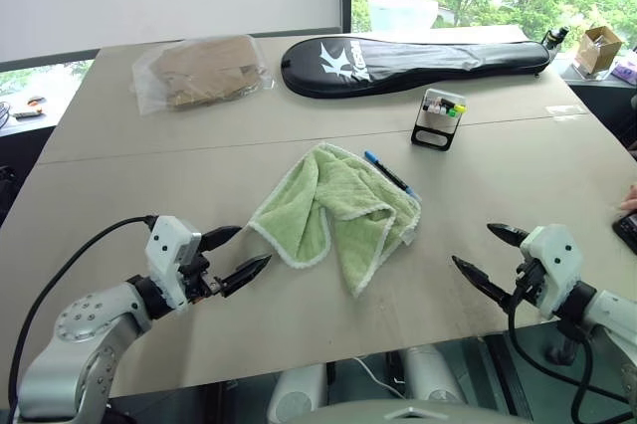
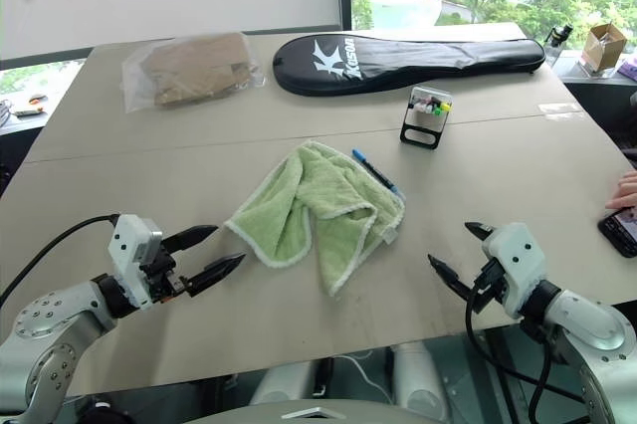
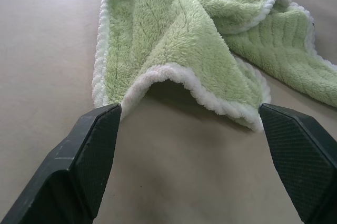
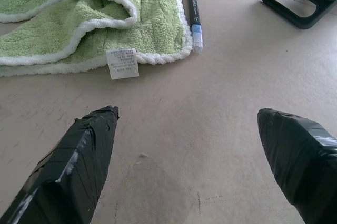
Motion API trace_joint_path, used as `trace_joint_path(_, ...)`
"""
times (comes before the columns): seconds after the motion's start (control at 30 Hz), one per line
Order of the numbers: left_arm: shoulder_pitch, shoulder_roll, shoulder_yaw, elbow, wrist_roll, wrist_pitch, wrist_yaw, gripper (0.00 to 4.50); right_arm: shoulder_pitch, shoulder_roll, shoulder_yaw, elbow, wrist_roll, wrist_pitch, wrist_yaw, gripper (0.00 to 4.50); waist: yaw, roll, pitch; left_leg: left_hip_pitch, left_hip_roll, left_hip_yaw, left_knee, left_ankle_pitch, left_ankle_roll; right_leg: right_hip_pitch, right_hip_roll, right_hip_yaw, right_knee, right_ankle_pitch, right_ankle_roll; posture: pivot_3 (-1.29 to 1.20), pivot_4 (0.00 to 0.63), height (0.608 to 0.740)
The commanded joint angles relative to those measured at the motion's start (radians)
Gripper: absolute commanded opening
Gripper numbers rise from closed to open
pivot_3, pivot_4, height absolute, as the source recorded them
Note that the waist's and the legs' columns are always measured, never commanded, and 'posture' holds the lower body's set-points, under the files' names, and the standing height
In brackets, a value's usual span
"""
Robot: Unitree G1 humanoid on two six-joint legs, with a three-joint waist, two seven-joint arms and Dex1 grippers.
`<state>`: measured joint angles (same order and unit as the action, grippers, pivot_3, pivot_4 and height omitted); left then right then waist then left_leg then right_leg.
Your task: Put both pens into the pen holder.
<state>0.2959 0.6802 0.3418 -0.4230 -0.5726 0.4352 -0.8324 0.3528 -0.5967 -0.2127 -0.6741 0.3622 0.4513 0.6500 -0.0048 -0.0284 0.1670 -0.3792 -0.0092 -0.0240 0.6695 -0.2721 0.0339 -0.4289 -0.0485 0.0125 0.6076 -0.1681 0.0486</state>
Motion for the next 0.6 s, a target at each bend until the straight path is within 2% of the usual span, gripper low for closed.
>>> trace_joint_path(0.03,-0.012,0.008,0.005,-0.053,-0.029,0.003,-0.008,4.33,-0.028,-0.011,-0.015,-0.027,0.047,0.007,0.014,4.50,0.000,0.000,0.000,0.000,0.000,0.000,0.000,0.000,0.000,0.000,0.000,0.000,0.000,0.000,0.000,0.00,0.150,0.740)
trace_joint_path(0.17,-0.070,0.037,0.006,-0.135,-0.130,0.104,0.005,4.33,-0.058,-0.027,-0.021,-0.080,0.187,0.081,0.065,4.50,0.002,0.000,0.000,0.000,0.000,0.000,0.000,0.000,0.000,0.000,0.000,0.000,0.000,0.000,0.000,0.00,0.150,0.740)
trace_joint_path(0.27,-0.156,0.050,0.001,-0.182,-0.220,0.213,0.076,4.33,-0.045,-0.049,-0.026,-0.123,0.245,0.078,0.104,4.50,0.007,0.001,0.001,0.000,0.000,-0.002,0.000,0.000,0.000,0.000,0.000,-0.002,0.000,0.000,0.000,0.00,0.150,0.740)
trace_joint_path(0.33,-0.284,0.094,-0.069,-0.210,-0.257,0.406,0.198,4.33,-0.052,-0.046,-0.026,-0.161,0.229,0.028,0.102,4.50,0.007,0.001,0.001,0.000,0.000,-0.002,0.000,0.000,0.000,0.000,0.000,-0.002,0.000,0.000,0.000,0.00,0.150,0.740)
trace_joint_path(0.4,-0.433,0.089,-0.158,-0.190,-0.226,0.589,0.344,4.33,-0.054,-0.052,-0.012,-0.179,0.208,0.014,0.089,4.50,0.022,0.000,0.001,-0.001,-0.001,-0.004,0.001,0.000,0.000,0.000,0.001,-0.003,0.001,0.000,0.000,0.00,0.150,0.740)
trace_joint_path(0.5,-0.680,-0.019,-0.270,-0.088,-0.222,0.793,0.476,4.33,-0.044,-0.051,0.001,-0.196,0.194,0.012,0.066,4.50,0.020,-0.001,0.000,0.003,-0.003,-0.007,0.002,0.000,0.000,0.007,0.001,-0.004,0.000,0.000,0.001,0.00,0.150,0.740)
trace_joint_path(0.6,-0.849,-0.111,-0.372,0.022,-0.128,0.952,0.592,4.33,-0.016,-0.051,-0.016,-0.216,0.182,0.006,0.046,4.50,0.016,-0.002,0.000,0.002,-0.005,-0.007,0.003,0.000,0.000,0.007,0.001,-0.004,0.000,0.000,0.002,0.00,0.150,0.740)
